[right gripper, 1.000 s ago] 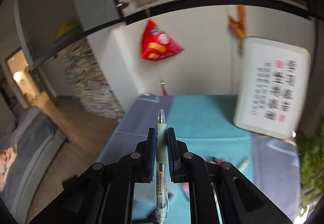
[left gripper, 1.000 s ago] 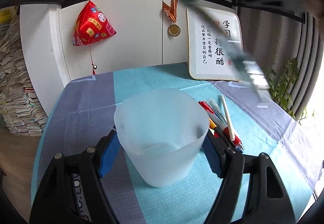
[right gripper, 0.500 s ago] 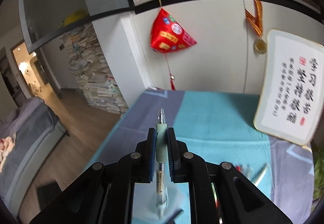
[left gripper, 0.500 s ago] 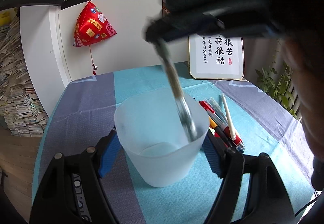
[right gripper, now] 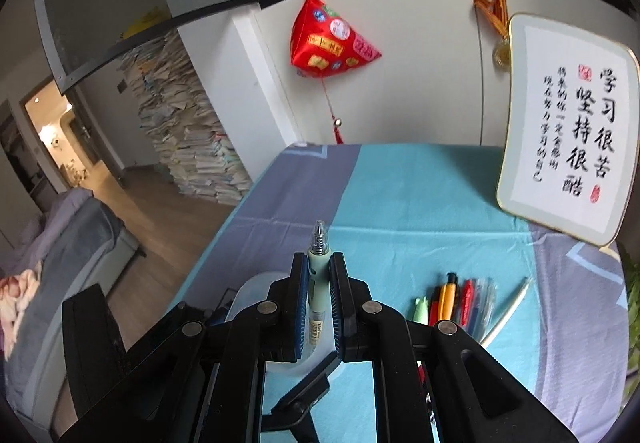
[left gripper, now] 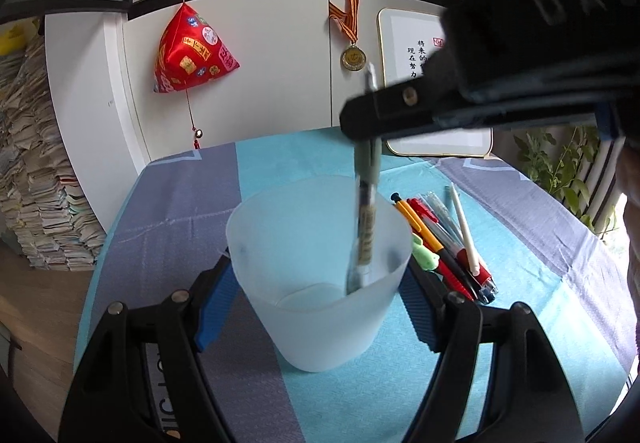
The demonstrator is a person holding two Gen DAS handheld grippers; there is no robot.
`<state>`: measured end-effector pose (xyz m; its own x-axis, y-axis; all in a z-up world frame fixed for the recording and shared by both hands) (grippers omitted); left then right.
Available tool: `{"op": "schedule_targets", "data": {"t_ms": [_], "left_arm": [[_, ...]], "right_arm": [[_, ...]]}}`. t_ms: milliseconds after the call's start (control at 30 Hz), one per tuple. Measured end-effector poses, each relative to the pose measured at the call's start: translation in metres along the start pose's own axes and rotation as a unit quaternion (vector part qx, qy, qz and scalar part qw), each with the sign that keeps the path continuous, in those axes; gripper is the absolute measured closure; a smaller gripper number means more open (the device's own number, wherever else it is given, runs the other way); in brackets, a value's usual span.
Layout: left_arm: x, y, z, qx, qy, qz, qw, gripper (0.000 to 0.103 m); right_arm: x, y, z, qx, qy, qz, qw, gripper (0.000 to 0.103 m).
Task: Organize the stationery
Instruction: 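Lift the green-capped pen with the right tool and drop it into the cup, then grasp the white pen from the pen pile with the right tool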
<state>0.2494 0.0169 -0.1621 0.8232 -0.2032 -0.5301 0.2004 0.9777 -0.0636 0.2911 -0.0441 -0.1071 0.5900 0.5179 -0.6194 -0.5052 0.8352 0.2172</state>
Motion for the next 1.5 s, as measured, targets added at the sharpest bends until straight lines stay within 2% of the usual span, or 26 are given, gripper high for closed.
{"op": "schedule_targets", "data": {"t_ms": [300, 333, 400, 467, 500, 600, 667, 733, 833, 933, 1200, 1267, 1367, 1433, 1500], "left_arm": [[0.0, -0.001, 0.002, 0.001, 0.0, 0.0, 1.0, 0.03], [0.0, -0.001, 0.002, 0.001, 0.0, 0.0, 1.0, 0.03], [0.0, 0.0, 0.002, -0.001, 0.0, 0.0, 1.0, 0.03], [0.0, -0.001, 0.003, 0.002, 0.0, 0.003, 1.0, 0.03], [0.0, -0.001, 0.003, 0.002, -0.001, 0.003, 1.0, 0.03], [0.0, 0.0, 0.003, -0.001, 0.0, 0.002, 1.0, 0.03], [0.0, 0.0, 0.003, -0.001, 0.0, 0.002, 1.0, 0.03], [0.0, 0.0, 0.003, 0.001, 0.0, 0.002, 1.0, 0.03], [-0.001, -0.001, 0.002, 0.003, 0.0, 0.003, 1.0, 0.03], [-0.001, 0.0, 0.002, 0.005, 0.0, 0.003, 1.0, 0.03], [-0.002, -0.002, 0.002, 0.009, 0.0, 0.003, 1.0, 0.03], [-0.002, -0.002, 0.002, 0.011, 0.0, 0.003, 0.9999, 0.03], [-0.002, -0.001, 0.002, 0.011, 0.0, 0.002, 0.9999, 0.03], [-0.003, -0.001, 0.002, 0.012, 0.0, 0.002, 0.9999, 0.03], [-0.003, -0.002, 0.002, 0.013, 0.0, 0.0, 0.9999, 0.03]], "right_arm": [[-0.003, 0.002, -0.009, -0.001, 0.019, 0.004, 1.0, 0.091], [-0.004, 0.002, -0.011, 0.0, 0.026, 0.009, 1.0, 0.089], [-0.008, 0.001, -0.013, 0.002, 0.036, 0.013, 0.999, 0.072], [-0.018, -0.003, -0.011, 0.007, 0.025, 0.014, 1.0, 0.066], [-0.024, -0.006, -0.009, 0.012, 0.016, 0.013, 1.0, 0.065], [-0.046, -0.024, -0.001, 0.048, -0.017, 0.02, 0.999, 0.065], [-0.049, -0.047, -0.001, 0.068, -0.011, -0.014, 0.998, 0.065], [-0.04, -0.083, -0.011, 0.098, 0.03, -0.087, 0.991, 0.065], [-0.02, -0.126, -0.038, 0.157, 0.096, -0.133, 0.974, 0.065], [0.005, -0.151, -0.06, 0.203, 0.147, -0.133, 0.959, 0.065], [0.033, -0.178, -0.055, 0.248, 0.163, -0.15, 0.943, 0.065], [0.038, -0.181, -0.053, 0.244, 0.168, -0.169, 0.94, 0.065], [0.047, -0.187, -0.052, 0.246, 0.182, -0.185, 0.934, 0.076], [0.053, -0.19, -0.054, 0.247, 0.19, -0.193, 0.93, 0.078], [0.058, -0.192, -0.051, 0.241, 0.193, -0.201, 0.93, 0.088]]}}
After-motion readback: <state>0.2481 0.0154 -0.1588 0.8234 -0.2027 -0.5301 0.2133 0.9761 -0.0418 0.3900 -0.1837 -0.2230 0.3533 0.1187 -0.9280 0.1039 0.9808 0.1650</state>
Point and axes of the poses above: each gripper's, at about its wrist camera, not at the fingertips, and x roughly the way its jaws point, y to its left, z to its top, the point moved 7 cm from there along x, roughly the way its jaws point, and after that the axes turned 6 degrees about -x, right-handed, at the moved point
